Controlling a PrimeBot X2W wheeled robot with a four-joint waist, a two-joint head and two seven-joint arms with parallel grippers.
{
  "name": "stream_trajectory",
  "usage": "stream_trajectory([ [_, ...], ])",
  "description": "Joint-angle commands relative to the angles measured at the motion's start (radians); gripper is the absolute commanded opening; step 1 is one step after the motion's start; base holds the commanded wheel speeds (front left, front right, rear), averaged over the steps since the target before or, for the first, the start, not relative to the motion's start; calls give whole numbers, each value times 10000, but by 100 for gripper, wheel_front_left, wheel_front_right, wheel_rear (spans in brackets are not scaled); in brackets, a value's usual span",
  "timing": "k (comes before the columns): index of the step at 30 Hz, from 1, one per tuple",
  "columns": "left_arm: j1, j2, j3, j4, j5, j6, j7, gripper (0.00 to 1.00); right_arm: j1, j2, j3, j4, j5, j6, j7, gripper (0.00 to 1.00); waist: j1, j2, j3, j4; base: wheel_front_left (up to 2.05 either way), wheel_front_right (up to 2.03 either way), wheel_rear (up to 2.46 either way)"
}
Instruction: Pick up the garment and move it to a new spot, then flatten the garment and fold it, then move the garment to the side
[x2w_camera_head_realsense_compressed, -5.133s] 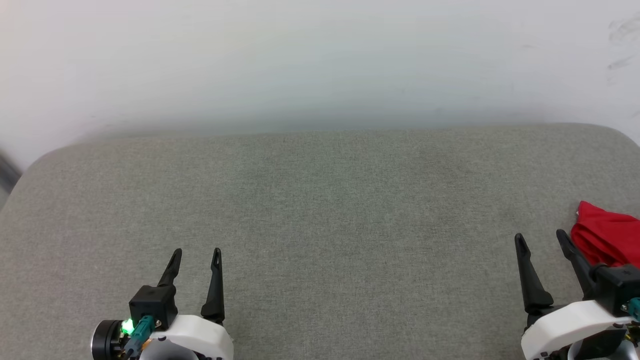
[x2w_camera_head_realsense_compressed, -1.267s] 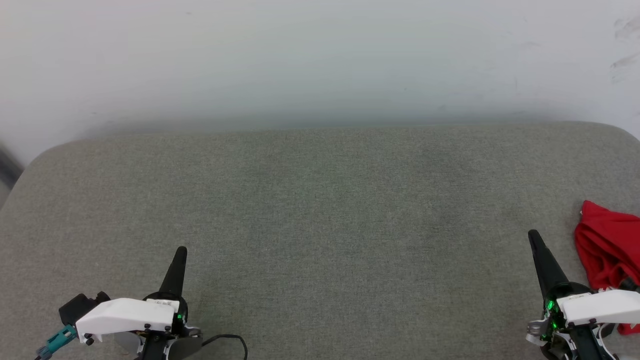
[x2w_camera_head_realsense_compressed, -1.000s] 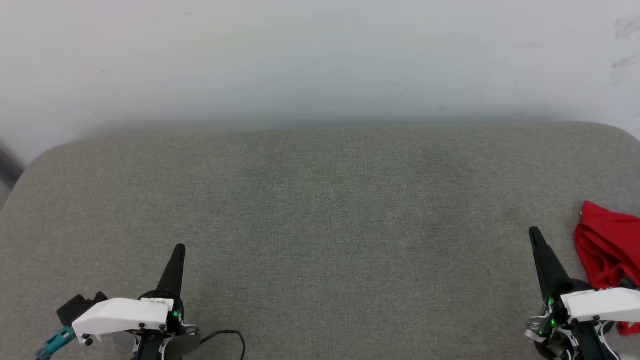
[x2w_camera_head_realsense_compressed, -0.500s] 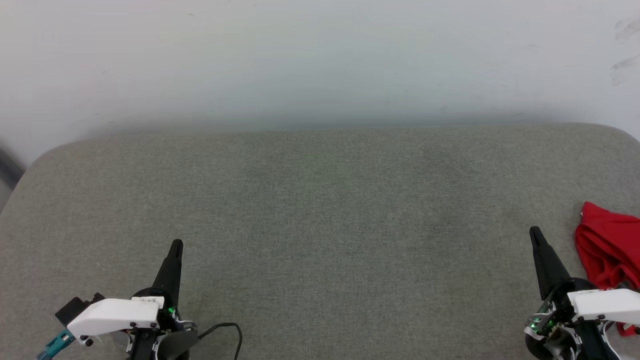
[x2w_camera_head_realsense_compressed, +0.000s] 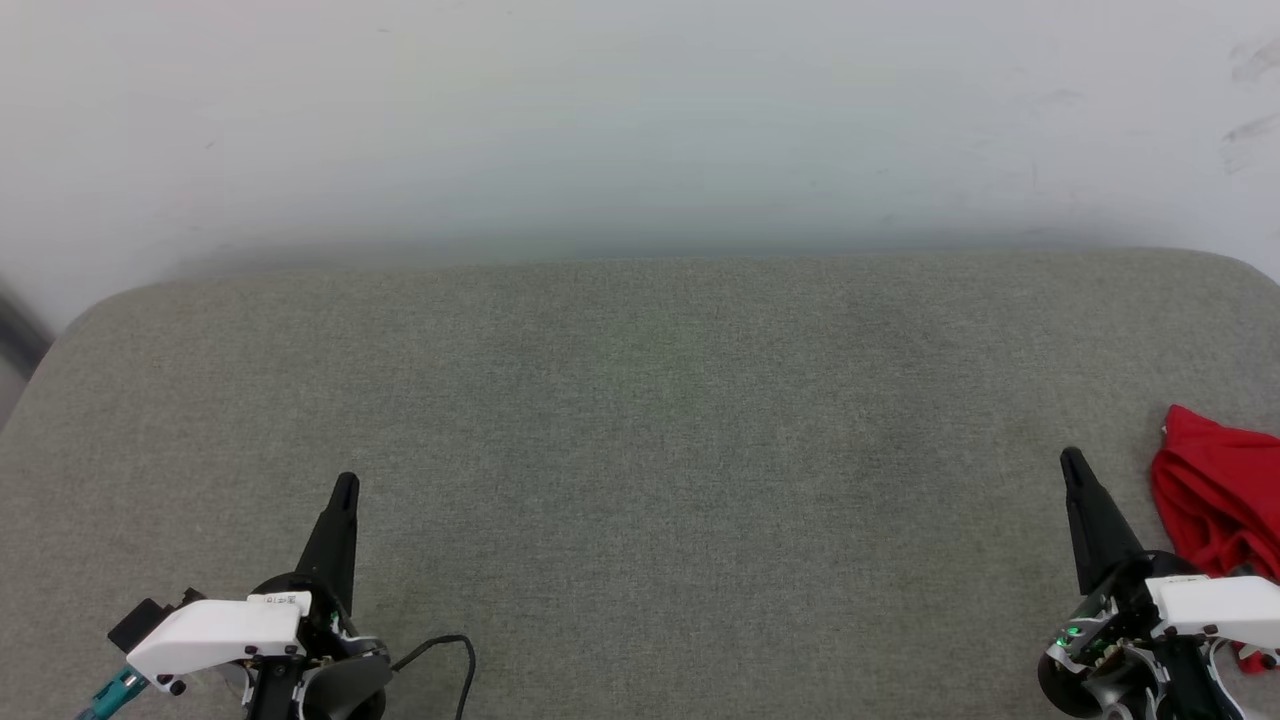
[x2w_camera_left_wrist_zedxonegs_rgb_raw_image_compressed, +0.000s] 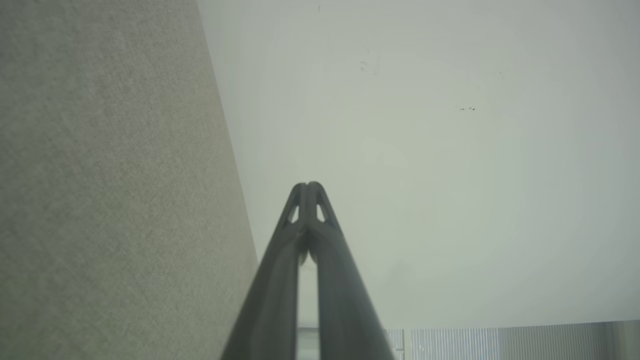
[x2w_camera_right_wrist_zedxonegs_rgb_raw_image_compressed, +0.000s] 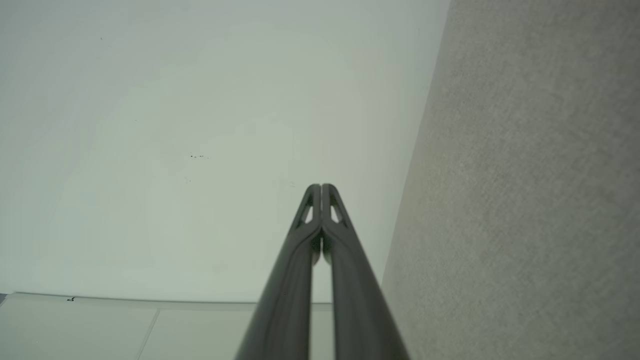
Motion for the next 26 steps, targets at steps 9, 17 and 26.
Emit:
stream_trajectory([
  [9,-83,-18,38,-18,-8,-22,40,0,-111,45,-6,18,35,0,26,0,0,-1,0,0,0,0,0],
  [17,-83,-18,43,-19,-4,-22,42,0,-111,44,-5,16,35,0,26,0,0,-1,0,0,0,0,0],
  [26,-82,-21,46,-19,0,-22,46,0,-111,44,-4,16,36,0,25,0,0,-1,0,0,0,0,0],
])
